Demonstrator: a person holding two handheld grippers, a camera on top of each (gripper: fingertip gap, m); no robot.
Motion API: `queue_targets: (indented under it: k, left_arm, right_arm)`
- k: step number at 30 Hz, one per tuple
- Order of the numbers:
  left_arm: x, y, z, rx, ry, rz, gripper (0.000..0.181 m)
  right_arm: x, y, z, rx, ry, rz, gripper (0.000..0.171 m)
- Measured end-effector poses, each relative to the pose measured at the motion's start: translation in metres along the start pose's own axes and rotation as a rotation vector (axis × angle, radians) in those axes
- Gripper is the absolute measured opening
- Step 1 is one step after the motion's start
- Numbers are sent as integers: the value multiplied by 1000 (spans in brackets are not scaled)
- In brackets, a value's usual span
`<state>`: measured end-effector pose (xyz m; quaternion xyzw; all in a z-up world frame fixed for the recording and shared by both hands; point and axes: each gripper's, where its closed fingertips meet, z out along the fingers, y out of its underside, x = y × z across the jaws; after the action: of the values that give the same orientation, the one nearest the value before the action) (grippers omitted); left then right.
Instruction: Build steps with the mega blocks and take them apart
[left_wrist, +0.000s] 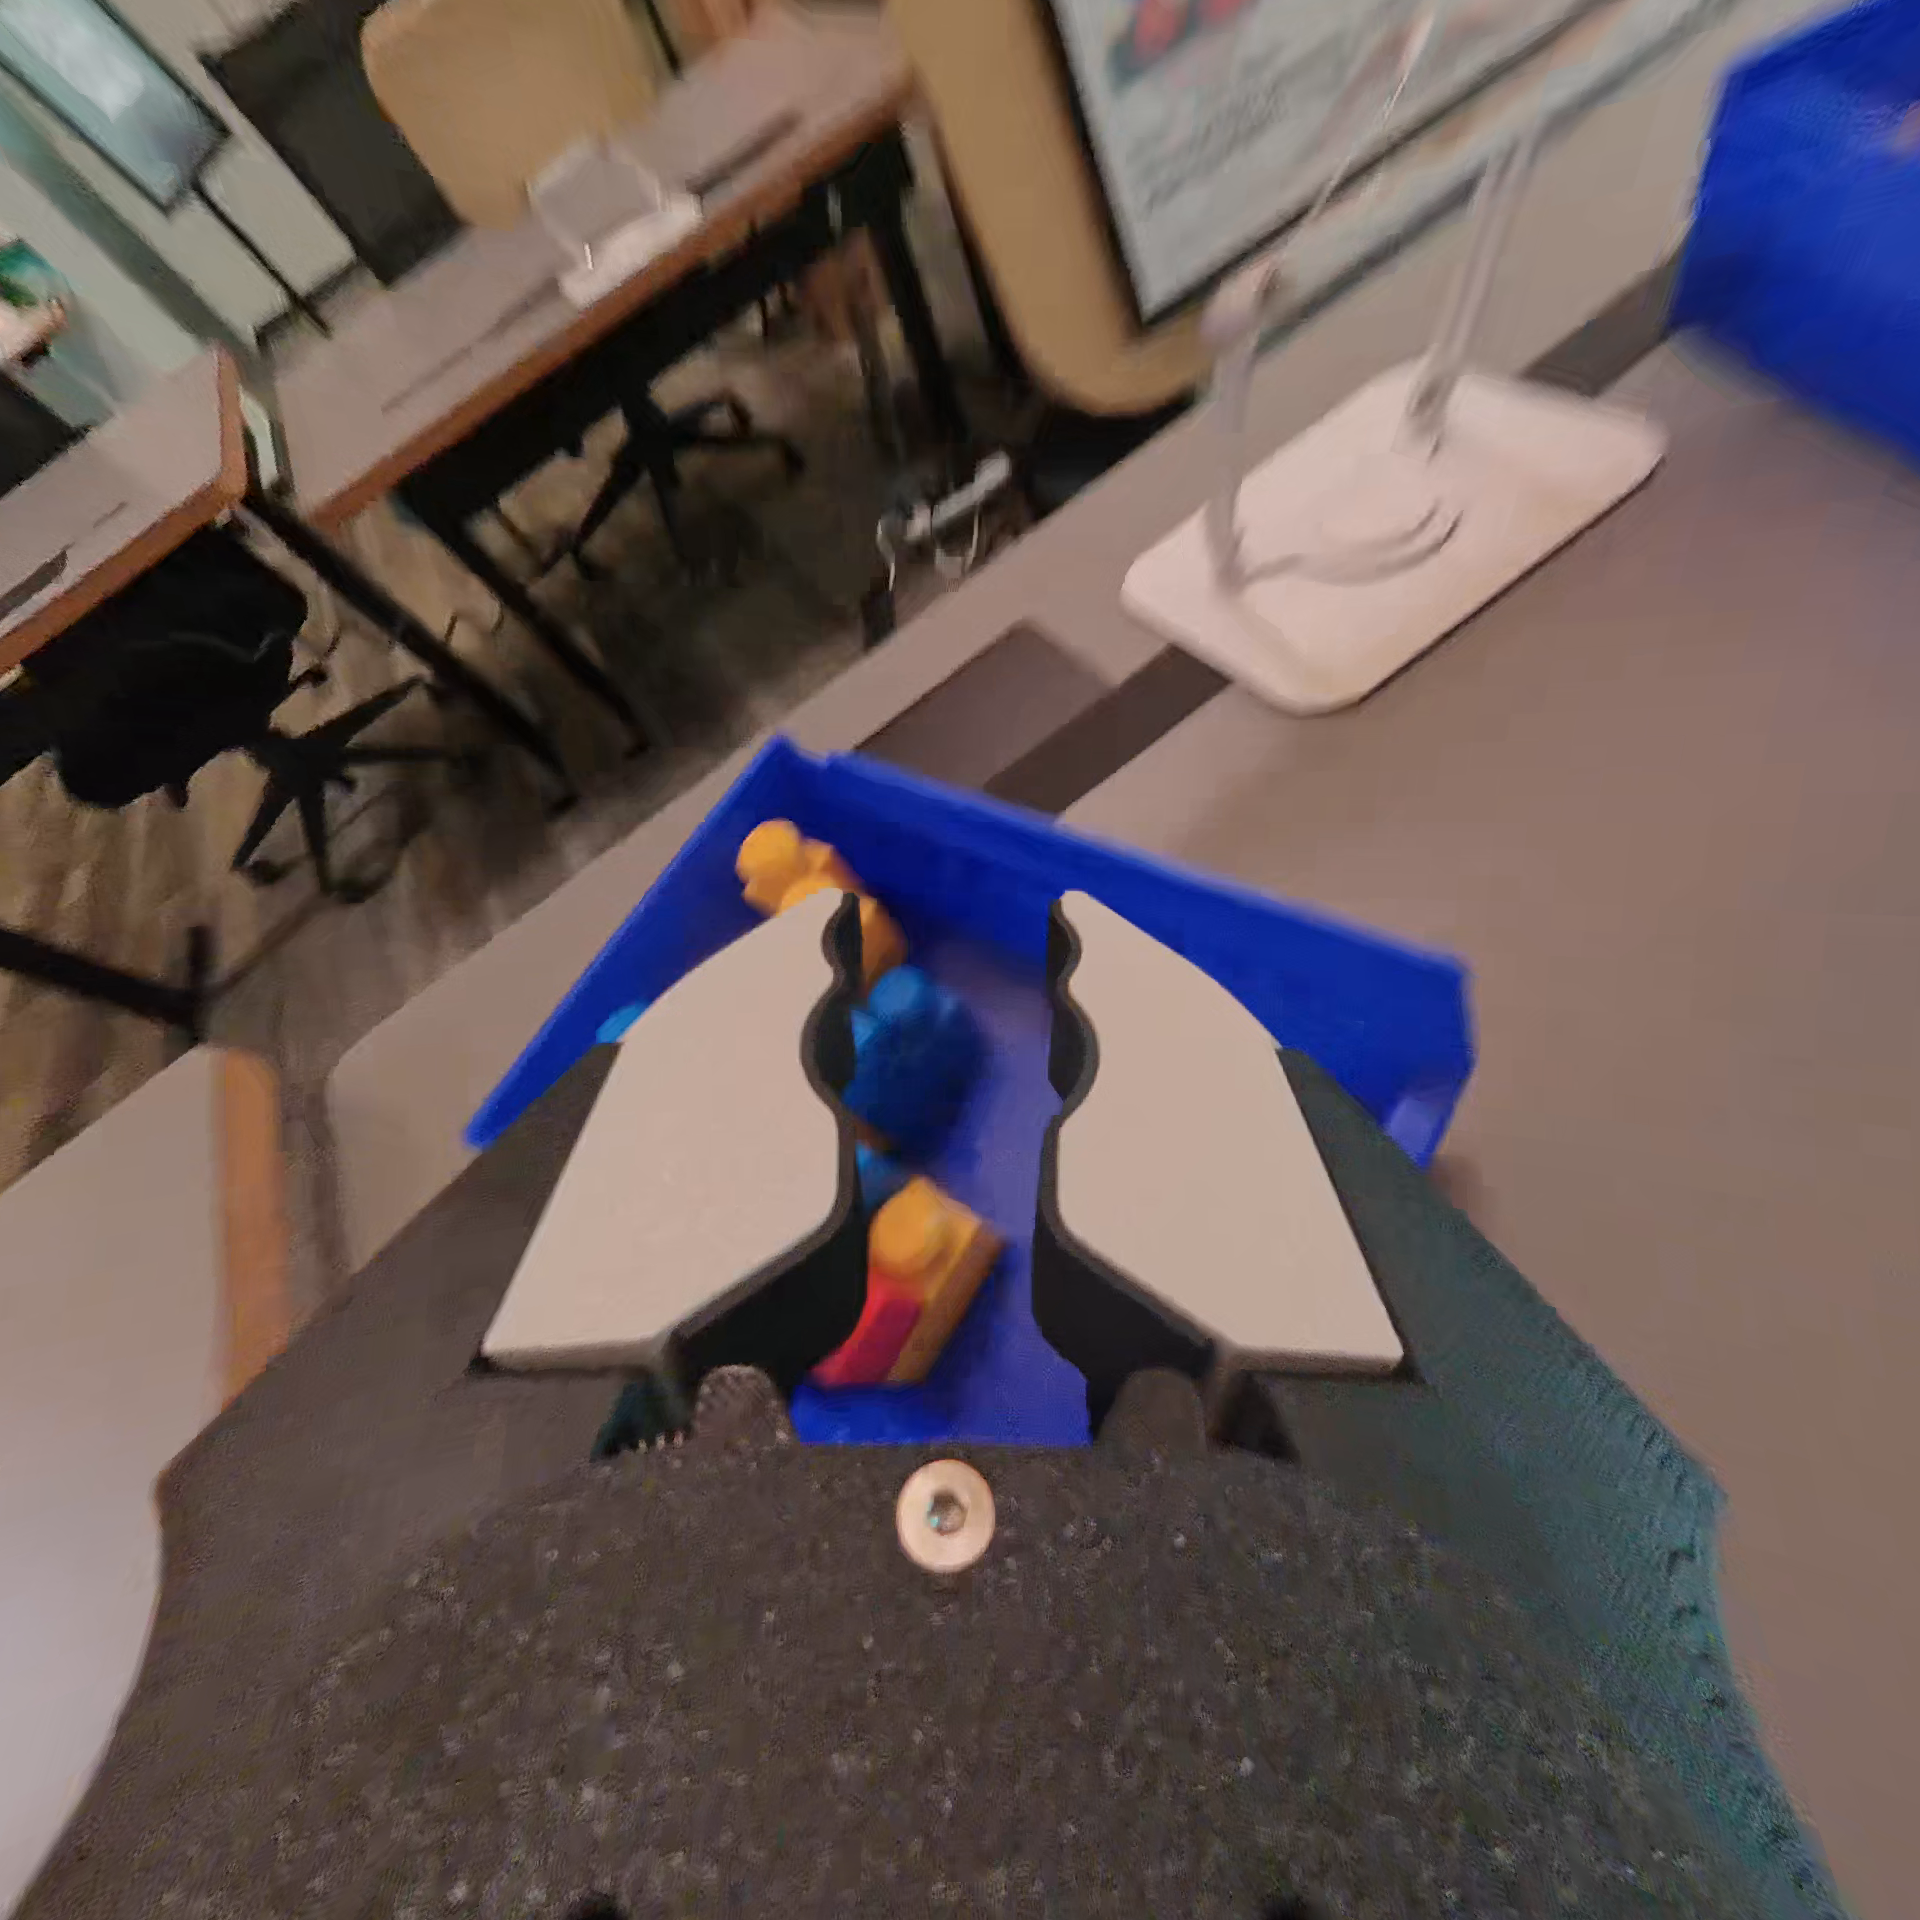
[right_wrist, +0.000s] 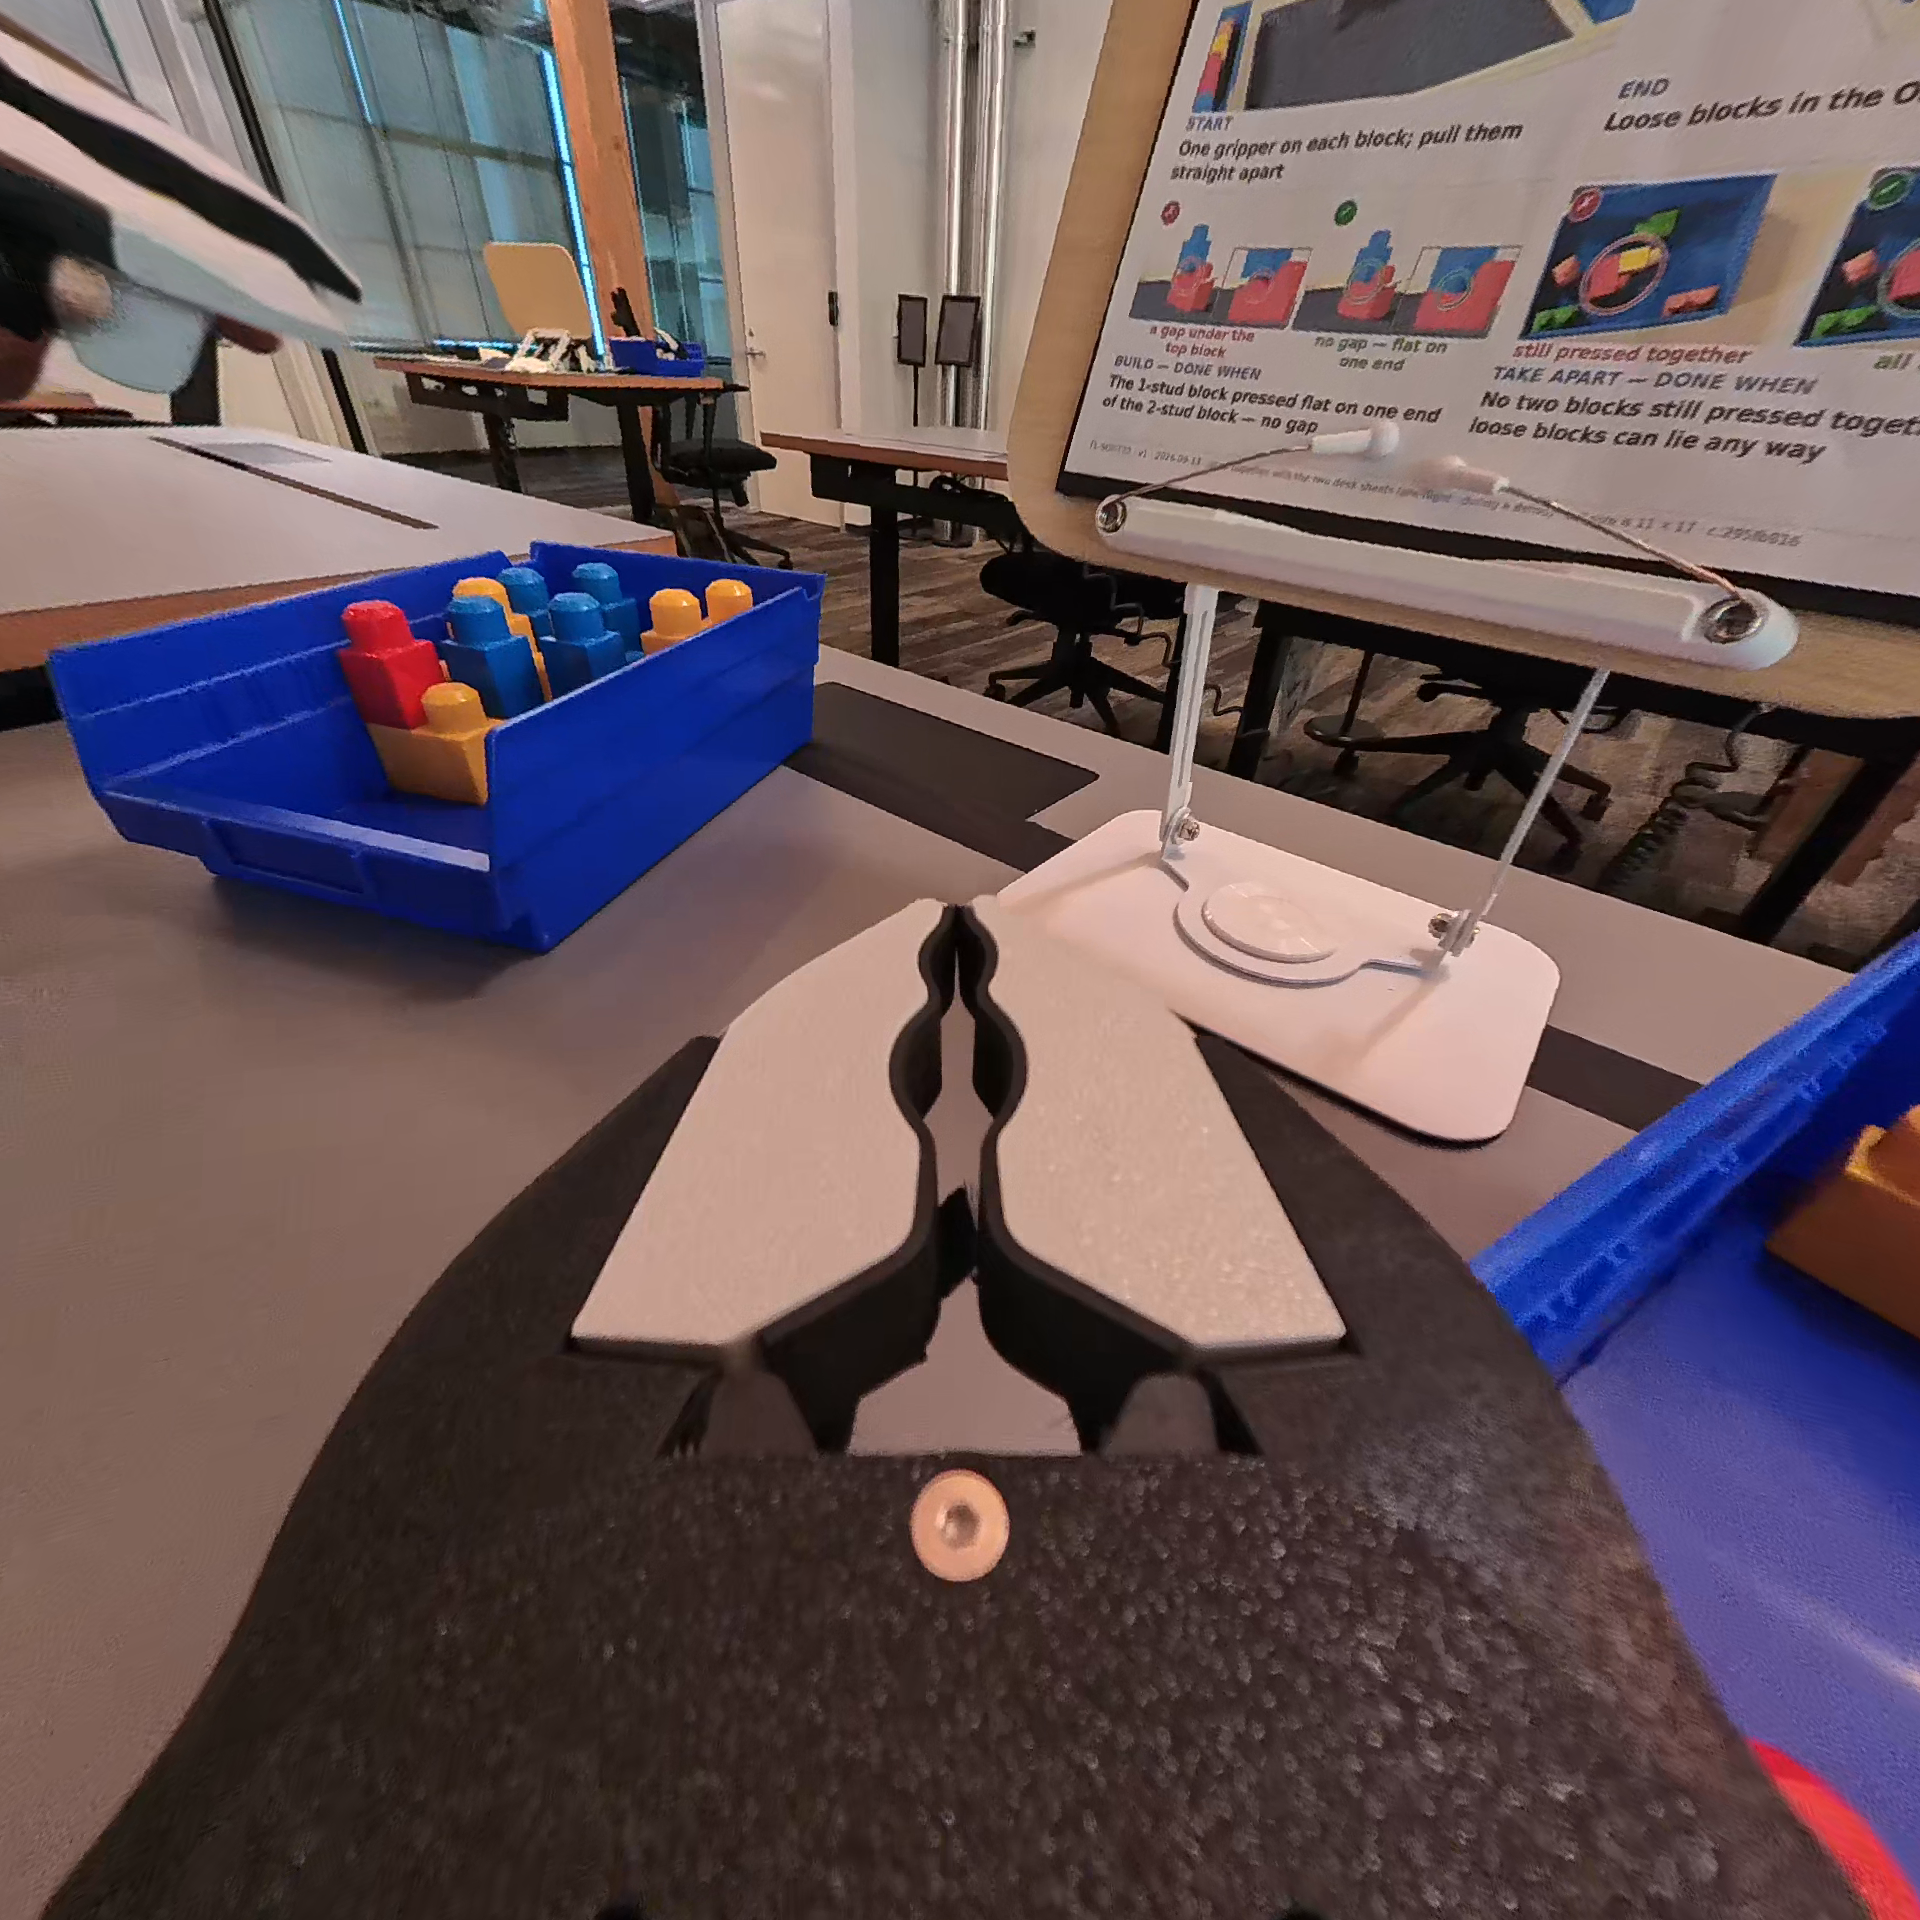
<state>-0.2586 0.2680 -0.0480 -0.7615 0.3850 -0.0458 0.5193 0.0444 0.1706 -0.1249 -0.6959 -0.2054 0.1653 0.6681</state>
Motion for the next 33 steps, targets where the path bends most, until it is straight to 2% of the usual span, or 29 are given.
queue_targets:
  k: [6,11,15,22,30,33]
  left_arm:
    - [-41,72,4,-384,53,91,46]
    - [-49,117,11,-558,89,158,63]
    - [-44,141,15,-666,153,194,64]
    - [-42,167,22,-817,232,278,64]
    - [-32,175,29,-940,282,441,45]
    - [-27,180,31,-993,290,482,44]
  right_arm:
    - [4,-1,-2,3,0,11,0]
    - [3,4,-1,-13,-10,19,0]
    - [1,7,1,-27,-25,20,0]
    - [-2,14,3,-52,-53,24,0]
    - [-7,20,5,-76,-85,30,0]
    - [-9,21,6,-82,-95,32,0]
